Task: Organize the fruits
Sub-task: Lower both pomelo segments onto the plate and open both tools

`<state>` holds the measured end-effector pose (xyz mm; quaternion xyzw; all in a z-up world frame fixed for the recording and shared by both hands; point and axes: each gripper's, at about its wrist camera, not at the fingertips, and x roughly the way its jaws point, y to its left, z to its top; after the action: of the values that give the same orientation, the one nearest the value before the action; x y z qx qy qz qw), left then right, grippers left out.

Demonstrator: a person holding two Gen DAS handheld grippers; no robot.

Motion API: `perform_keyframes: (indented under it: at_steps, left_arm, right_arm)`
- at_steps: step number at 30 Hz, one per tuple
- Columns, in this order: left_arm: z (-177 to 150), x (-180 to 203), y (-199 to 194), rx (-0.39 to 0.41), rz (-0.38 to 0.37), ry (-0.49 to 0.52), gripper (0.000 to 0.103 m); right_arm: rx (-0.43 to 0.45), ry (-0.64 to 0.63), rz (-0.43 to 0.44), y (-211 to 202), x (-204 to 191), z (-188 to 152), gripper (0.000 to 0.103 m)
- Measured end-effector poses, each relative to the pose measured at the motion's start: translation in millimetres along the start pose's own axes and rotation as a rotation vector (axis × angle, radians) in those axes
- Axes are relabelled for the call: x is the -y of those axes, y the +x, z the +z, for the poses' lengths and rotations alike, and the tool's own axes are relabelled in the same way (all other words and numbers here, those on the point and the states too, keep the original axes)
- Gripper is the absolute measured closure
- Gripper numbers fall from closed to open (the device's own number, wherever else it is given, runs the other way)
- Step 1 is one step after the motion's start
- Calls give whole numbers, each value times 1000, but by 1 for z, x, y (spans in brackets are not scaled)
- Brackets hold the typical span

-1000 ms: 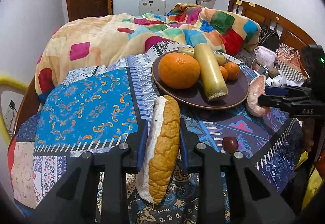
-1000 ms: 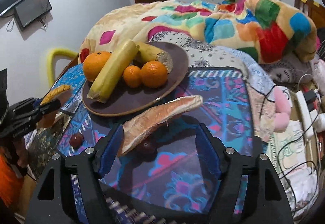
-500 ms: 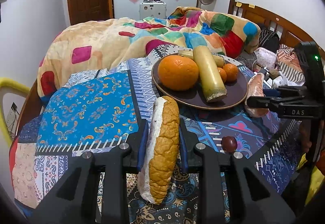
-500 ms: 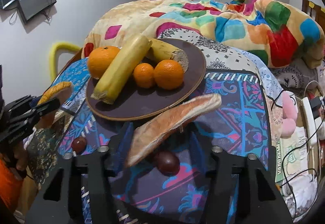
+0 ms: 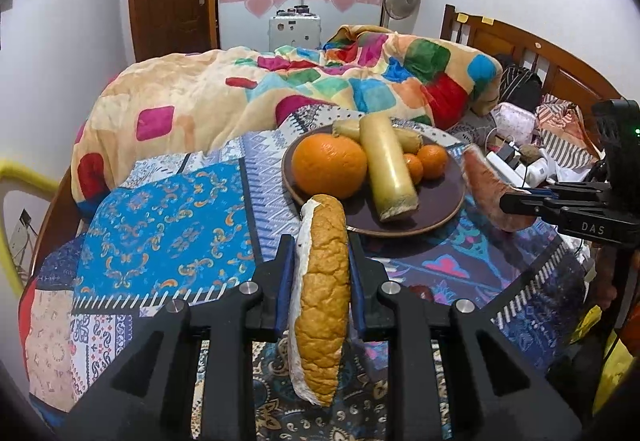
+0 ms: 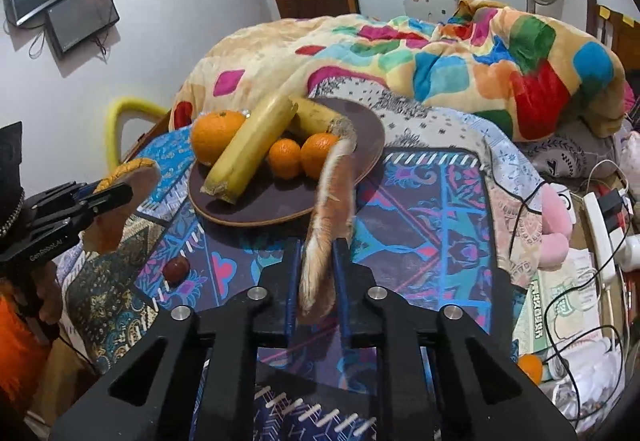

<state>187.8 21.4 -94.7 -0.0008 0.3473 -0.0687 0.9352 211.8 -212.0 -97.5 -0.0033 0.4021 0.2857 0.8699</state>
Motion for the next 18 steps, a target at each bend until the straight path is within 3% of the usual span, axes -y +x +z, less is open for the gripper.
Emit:
perform_keyframes:
  at_steps: [7,18]
  left_arm:
    - [12,9,-3,28,-20,-1,79]
    - [50,26,6,88,-39,3,78]
  right_arm:
    - [32,-6,-3,-7,-2,4,90]
    - [107,-47,-7,-2,-14,37,90]
